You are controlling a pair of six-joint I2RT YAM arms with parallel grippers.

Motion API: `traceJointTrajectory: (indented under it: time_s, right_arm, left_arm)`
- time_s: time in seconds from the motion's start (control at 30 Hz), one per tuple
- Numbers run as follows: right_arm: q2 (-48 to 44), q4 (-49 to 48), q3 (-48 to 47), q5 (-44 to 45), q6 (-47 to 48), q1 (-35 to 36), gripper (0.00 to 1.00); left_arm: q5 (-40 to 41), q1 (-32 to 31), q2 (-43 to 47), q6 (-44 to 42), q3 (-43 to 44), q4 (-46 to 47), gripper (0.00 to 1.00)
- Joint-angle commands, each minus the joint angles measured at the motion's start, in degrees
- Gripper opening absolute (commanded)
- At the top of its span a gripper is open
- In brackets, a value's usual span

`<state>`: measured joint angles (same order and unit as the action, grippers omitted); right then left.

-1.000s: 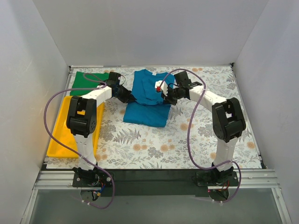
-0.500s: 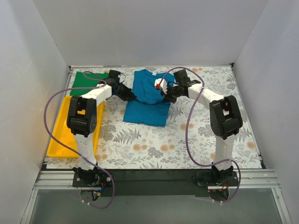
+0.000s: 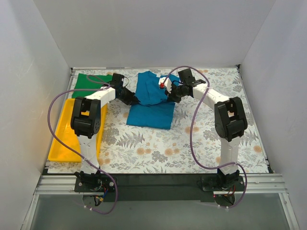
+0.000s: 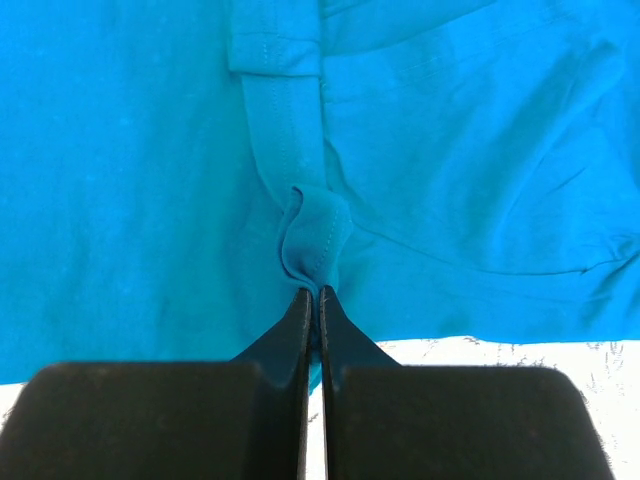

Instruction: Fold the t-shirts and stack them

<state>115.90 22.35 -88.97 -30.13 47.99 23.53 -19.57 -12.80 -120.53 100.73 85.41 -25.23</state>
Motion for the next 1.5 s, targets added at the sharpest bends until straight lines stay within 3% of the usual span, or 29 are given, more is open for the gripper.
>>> traceJointTrajectory:
  time_s: [0.0, 0.27, 0.33, 0.37, 0.5, 0.63, 0.73, 0.77, 0.8, 0.83, 0.87, 0.93, 1.03, 1.17, 1.3, 1.47]
  right_arm:
    - [1.52, -0.55, -2.96, -0.02, -0.7, -0.41, 0.01]
    - [3.02, -0.55, -3.84, 0.33, -1.05, -0.41, 0.01]
    - [3.46, -0.73, -4.54, 1.21, -1.75, -0.41, 0.07]
    - [3.72, -1.51, -5.68, 3.3, -4.37, -0.5, 0.2]
    - [3.2, -6.15, -6.92, 11.28, -12.55, -0.41, 0.53]
    - [-0.22, -10.83, -6.13, 17.47, -18.36, -0.68, 0.7]
    - [-4.34, -10.58, -4.47, 12.57, -18.72, -1.38, 0.72]
    - [-5.84, -9.7, -1.76, 8.98, -14.28, -1.64, 0.72]
    - [-8.9, -4.21, -0.52, -1.49, -10.06, -1.73, 0.72]
    - [-10.5, -0.24, 1.15, -6.64, -4.71, -1.73, 0.72]
    - [-12.08, 3.98, 4.99, -11.31, 6.39, -1.38, 0.72]
    - [-17.35, 9.29, 11.33, -15.84, 13.5, -0.25, 0.74]
    - [-23.16, 7.54, 22.85, -8.83, 18.9, 5.11, 0.77]
    - [-26.95, -5.45, 33.67, 6.02, 10.74, 14.94, 0.77]
    - [-24.07, -12.94, 33.78, 15.78, 5.99, 17.69, 0.78]
    - [-21.33, -14.7, 32.54, 19.23, 5.01, 17.95, 0.78]
  left_arm:
    - [-0.47, 0.67, 1.44, -0.36, 2.31, 0.27, 0.0]
    - [-0.82, 0.84, 1.09, -0.36, 2.92, 0.36, 0.0]
    - [-2.83, 1.28, 0.83, -0.97, 2.75, 1.41, 0.0]
    - [-4.23, 1.63, 1.0, -1.32, 2.31, 4.72, 0.1]
    - [-6.36, 2.42, 2.4, -0.62, 0.55, 9.32, 0.48]
    - [-3.9, 3.22, 6.87, -1.49, 0.46, 10.99, 0.52]
    - [-0.91, 3.22, 12.83, -7.28, -1.2, 12.05, 0.52]
    - [-0.82, 3.22, 14.6, -9.82, -2.25, 12.22, 0.52]
    - [-1.43, 3.22, 16.36, -11.59, -4.87, 12.05, 0.52]
    - [-2.13, 3.3, 19.77, -12.91, -6.55, 11.62, 0.53]
    - [-2.66, 3.22, 21.46, -13.88, -8.66, 11.09, 0.53]
    - [-4.15, 3.13, 26.45, -17.22, -15.07, 8.1, 0.53]
    - [-6.44, 2.69, 33.74, -19.69, -25.0, 5.81, 0.53]
    - [-5.48, 1.37, 42.47, -15.84, -36.87, 5.55, 0.53]
    - [-2.59, 0.67, 45.47, -9.07, -43.91, 8.7, 0.54]
    - [2.33, 0.67, 41.88, -3.35, -45.42, 12.66, 0.55]
